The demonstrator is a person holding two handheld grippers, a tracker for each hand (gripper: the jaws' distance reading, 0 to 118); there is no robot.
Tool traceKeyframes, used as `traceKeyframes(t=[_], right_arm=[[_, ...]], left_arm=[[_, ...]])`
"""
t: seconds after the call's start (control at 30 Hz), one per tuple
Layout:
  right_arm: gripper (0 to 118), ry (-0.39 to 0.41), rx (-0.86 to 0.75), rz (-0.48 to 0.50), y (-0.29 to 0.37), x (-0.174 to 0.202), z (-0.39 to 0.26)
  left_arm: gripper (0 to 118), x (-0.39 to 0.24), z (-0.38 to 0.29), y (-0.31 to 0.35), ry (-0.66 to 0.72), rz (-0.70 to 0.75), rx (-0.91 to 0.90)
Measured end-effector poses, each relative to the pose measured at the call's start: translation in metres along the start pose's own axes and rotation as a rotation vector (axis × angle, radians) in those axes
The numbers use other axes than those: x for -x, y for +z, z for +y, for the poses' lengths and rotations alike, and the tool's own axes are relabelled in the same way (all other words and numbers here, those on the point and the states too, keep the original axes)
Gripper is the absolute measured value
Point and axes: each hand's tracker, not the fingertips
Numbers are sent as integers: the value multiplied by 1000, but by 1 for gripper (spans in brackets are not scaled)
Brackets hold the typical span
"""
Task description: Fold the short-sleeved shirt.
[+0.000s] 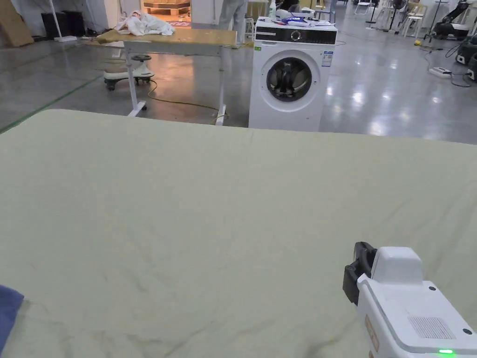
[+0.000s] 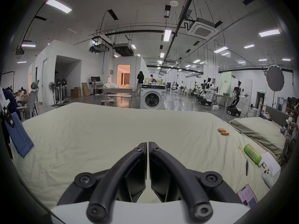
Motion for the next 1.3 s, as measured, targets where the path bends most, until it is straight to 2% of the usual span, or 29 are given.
traceKeyframes(t=[0.17, 0.23, 0.3, 0.37, 0.57, 0.67, 0.77, 0.83, 0.93, 1.0, 1.03, 1.07, 1.1, 1.2, 1.3], right_arm=[[1, -7, 29, -8, 2, -3, -9], [1, -10, 39, -9, 1, -3, -11], [1, -9, 44, -10, 1, -3, -12], [1, -4, 47, -9, 2, -4, -12], [1, 7, 57, -7, 1, -5, -13], [1, 5, 60, 1, 1, -4, -15], [1, 14, 62, 5, 0, -2, -17], [1, 11, 60, 8, 0, -1, -17], [1, 3, 52, 8, 0, 0, -17], [1, -6, 46, 6, -1, 1, -16], [1, -11, 43, 9, -1, 1, -16], [1, -13, 40, 9, -1, 2, -15], [1, -14, 38, 8, 0, 3, -15], [1, -30, 24, 5, 0, 3, -13], [1, -48, 15, -2, 0, 4, -12]], left_arm=[[22, 17, -7, -25, 32, 140, 56], [39, 21, -10, -34, 38, 175, 55], [42, 28, -10, -39, 25, 285, 18], [57, 25, -10, -35, -7, 383, -50], [59, -21, -29, -18, -153, 542, -178], [59, -60, -51, -15, -223, 553, -257], [58, -93, -77, -21, -298, 450, -381], [58, -108, -87, -29, -301, 368, -431], [55, -140, -112, -48, -288, 255, -496], [44, -165, -127, -59, -283, 207, -545], [33, -181, -136, -64, -272, 179, -571], [13, -184, -135, -69, -266, 180, -605], [3, -194, -139, -73, -279, 180, -630], [0, -225, -151, -81, -339, 204, -744], [0, -249, -156, -80, -344, 152, -788]])
